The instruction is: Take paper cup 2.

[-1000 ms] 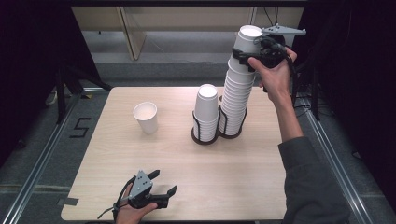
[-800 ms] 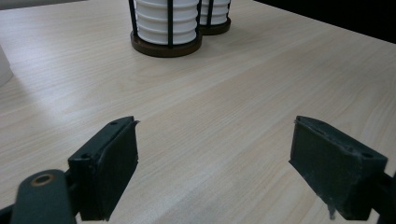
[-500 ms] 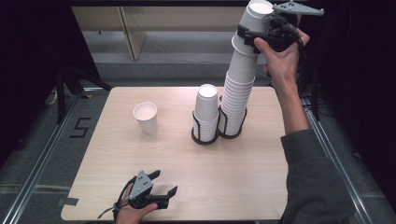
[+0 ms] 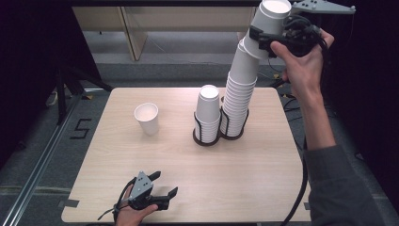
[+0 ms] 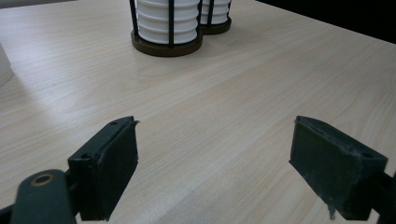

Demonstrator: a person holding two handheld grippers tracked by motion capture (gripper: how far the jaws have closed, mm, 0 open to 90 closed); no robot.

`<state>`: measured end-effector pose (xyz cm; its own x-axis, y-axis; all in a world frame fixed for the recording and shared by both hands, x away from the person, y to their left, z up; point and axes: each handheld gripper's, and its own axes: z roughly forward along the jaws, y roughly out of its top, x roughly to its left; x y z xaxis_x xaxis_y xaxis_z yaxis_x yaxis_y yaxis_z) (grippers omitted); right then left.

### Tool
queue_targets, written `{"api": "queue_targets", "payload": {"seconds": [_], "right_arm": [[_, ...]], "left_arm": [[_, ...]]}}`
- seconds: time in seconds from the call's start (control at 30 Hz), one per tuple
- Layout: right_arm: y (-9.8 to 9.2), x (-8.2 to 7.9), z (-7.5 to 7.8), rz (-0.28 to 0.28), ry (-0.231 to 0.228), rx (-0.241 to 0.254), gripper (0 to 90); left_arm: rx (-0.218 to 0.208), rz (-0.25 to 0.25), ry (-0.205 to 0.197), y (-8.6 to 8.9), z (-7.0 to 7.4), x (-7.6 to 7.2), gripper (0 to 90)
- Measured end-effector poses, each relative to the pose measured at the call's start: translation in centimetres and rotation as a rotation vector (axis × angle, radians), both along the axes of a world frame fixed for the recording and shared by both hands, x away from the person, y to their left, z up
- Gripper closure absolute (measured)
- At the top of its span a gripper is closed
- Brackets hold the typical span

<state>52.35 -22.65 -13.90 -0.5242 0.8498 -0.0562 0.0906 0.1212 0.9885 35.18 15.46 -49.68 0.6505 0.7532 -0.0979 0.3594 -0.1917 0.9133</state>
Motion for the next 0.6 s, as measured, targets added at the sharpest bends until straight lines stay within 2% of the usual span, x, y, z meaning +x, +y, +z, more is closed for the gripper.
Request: {"api": "queue_targets", "payload": {"seconds": [0.07,0.2,0.4,0.43,0.47,0.5,0.6], "right_arm": [[-0.3,-1.1,-0.5,0.024,-0.005,-0.016,19.3],[-0.1,-3.9,-2.0,0.095,0.006,-0.009,19.3],[1.1,-7.3,-5.4,0.19,0.012,-0.028,19.3],[1.5,-8.0,-6.5,0.211,0.027,-0.011,19.3],[1.9,-8.3,-7.2,0.225,0.033,-0.015,19.3],[2.4,-8.7,-8.3,0.242,0.055,-0.024,19.3],[3.8,-9.4,-11.6,0.306,0.068,-0.027,19.3]], "left_arm": [[-0.011,-0.006,-0.004,0.0,-0.1,0.1,14.7],[0.0,0.006,-0.004,0.1,0.1,0.0,14.7],[-0.017,0.018,-0.01,0.1,0.0,0.1,14.7],[-0.003,0.021,-0.006,0.2,0.0,0.1,14.7],[-0.003,0.023,-0.008,0.2,0.0,0.1,14.7],[-0.009,0.024,-0.013,0.3,0.0,0.1,14.7],[-0.022,0.032,-0.025,0.4,0.0,0.2,14.7]]}}
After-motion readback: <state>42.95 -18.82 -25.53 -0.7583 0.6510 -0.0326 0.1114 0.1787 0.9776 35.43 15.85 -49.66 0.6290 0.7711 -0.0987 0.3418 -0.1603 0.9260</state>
